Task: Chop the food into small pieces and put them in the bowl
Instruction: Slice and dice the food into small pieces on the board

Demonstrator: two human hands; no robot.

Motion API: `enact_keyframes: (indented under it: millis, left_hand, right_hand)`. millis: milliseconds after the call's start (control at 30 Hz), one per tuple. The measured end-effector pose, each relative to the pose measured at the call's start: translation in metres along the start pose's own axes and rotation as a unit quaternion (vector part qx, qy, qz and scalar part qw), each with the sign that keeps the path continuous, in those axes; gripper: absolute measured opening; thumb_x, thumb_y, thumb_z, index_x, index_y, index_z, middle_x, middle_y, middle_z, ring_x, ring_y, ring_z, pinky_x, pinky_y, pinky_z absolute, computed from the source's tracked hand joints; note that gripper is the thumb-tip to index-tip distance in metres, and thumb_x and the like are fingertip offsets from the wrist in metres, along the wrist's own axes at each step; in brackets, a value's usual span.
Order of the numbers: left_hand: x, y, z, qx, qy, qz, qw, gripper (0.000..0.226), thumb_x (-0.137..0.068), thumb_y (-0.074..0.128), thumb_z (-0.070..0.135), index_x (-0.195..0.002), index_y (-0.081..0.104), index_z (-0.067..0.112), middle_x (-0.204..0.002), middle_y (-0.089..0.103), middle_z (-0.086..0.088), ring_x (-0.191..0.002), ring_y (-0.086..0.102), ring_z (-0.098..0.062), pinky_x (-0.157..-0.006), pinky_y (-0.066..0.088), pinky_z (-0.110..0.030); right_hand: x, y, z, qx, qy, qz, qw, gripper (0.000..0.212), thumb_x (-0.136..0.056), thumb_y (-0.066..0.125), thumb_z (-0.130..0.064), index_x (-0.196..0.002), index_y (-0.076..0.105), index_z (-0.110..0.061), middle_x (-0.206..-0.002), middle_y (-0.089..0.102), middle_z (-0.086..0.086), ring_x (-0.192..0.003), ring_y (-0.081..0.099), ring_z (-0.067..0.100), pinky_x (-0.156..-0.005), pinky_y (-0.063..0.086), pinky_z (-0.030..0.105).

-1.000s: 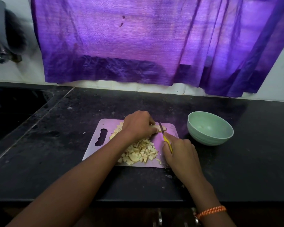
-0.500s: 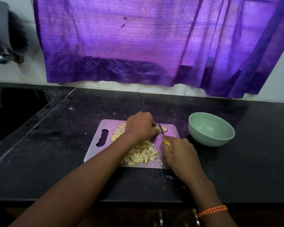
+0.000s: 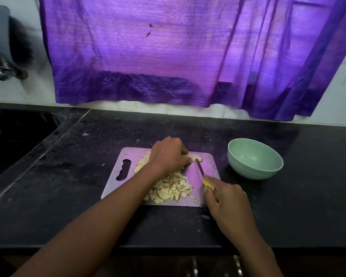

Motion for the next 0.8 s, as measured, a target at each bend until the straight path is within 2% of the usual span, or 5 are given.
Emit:
enact_keyframes:
  millis: [133, 267, 367, 567, 800]
  left_hand:
    - [-0.002, -0.003, -0.008, 0.020, -0.020, -0.033, 0.999, 0.027, -0.087, 0.078, 0.050, -0.106, 0.086, 0.032, -0.100, 0.080, 0.016, -0.088, 0.072, -0.012, -0.069, 0.057, -0.030]
    - [-0.003, -0.003, -0.012, 0.019, -0.033, -0.043, 0.998, 0.022, -0.085, 0.079, 0.050, -0.097, 0.087, 0.034, -0.085, 0.079, 0.014, -0.074, 0.068, -0.008, -0.069, 0.063, -0.035]
    - [-0.005, -0.001, -0.012, 0.019, -0.028, -0.037, 0.999, 0.024, -0.085, 0.081, 0.050, -0.101, 0.087, 0.032, -0.088, 0.080, 0.014, -0.076, 0.068, -0.008, -0.069, 0.062, -0.034]
    - [-0.004, 0.000, -0.009, 0.009, -0.023, -0.021, 0.999, 0.025, -0.083, 0.081, 0.048, -0.100, 0.087, 0.031, -0.084, 0.080, 0.012, -0.072, 0.068, -0.009, -0.065, 0.061, -0.032]
    - [-0.004, 0.003, -0.010, 0.015, -0.038, -0.026, 0.999, 0.025, -0.081, 0.082, 0.049, -0.092, 0.087, 0.028, -0.078, 0.078, 0.011, -0.068, 0.068, -0.009, -0.065, 0.063, -0.036]
  right_hand:
    - [-0.006, -0.001, -0.004, -0.014, -0.005, 0.026, 1.000, 0.043, -0.101, 0.053, -0.033, -0.144, 0.058, -0.031, -0.062, 0.051, -0.005, -0.061, 0.053, 0.019, -0.060, 0.049, 0.038]
    - [-0.022, 0.007, -0.007, 0.033, -0.003, 0.007, 0.999, 0.039, -0.101, 0.048, -0.034, -0.139, 0.059, -0.032, -0.077, 0.064, 0.006, -0.070, 0.054, 0.027, -0.060, 0.037, 0.036]
    - [-0.030, 0.011, -0.014, 0.059, -0.002, -0.001, 0.998, 0.034, -0.102, 0.047, -0.034, -0.133, 0.061, -0.031, -0.086, 0.067, 0.010, -0.072, 0.051, 0.030, -0.061, 0.031, 0.036]
    - [-0.033, 0.012, -0.017, 0.082, -0.006, -0.021, 0.996, 0.038, -0.104, 0.044, -0.035, -0.139, 0.057, -0.034, -0.095, 0.068, 0.010, -0.084, 0.061, 0.033, -0.063, 0.035, 0.037]
    - [-0.040, 0.016, -0.016, 0.090, -0.013, -0.033, 0.995, 0.031, -0.102, 0.045, -0.036, -0.128, 0.061, -0.032, -0.096, 0.066, 0.005, -0.085, 0.062, 0.029, -0.063, 0.034, 0.036]
Point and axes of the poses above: each hand's wrist, its own x-axis away from the middle knuckle, its own y-axis out of the palm, z = x × y, the point moved 2 cm from there along -x, towards the middle knuckle
